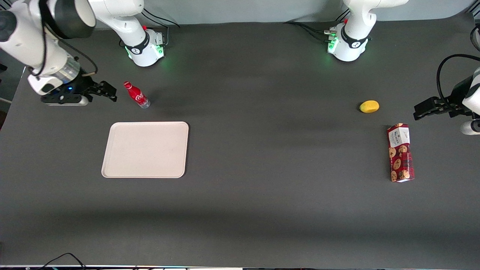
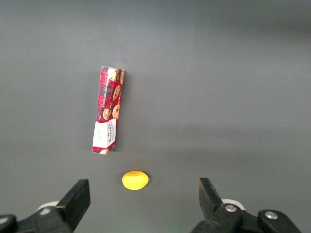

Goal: Place coke bottle on tray
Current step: 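Move the open right gripper down over the red Coca-Cola bottle's cap end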

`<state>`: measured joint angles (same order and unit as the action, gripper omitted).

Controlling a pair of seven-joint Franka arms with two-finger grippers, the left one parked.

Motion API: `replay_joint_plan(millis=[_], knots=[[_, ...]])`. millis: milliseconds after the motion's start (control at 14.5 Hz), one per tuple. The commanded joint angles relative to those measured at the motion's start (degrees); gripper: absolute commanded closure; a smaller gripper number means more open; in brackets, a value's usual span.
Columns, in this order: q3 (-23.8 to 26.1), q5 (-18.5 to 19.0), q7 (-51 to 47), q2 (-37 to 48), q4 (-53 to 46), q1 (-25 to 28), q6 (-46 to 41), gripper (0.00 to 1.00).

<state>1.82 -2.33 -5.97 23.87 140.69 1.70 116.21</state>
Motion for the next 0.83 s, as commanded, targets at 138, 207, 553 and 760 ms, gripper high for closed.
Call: replay_joint_plan(millis=[138, 207, 553, 760], knots=[[-0.33, -0.75, -0.97, 6.98, 14.5, 0.59, 9.45, 0.0], [-0.33, -0.75, -0.88, 7.24, 16.61, 0.59, 10.77, 0.0], [-0.42, -0.83, -0.88, 8.21, 22.95, 0.32, 13.95, 0.0], [-0.5, -0.83, -1.41, 9.61, 25.94, 0.32, 14.74, 0.0]])
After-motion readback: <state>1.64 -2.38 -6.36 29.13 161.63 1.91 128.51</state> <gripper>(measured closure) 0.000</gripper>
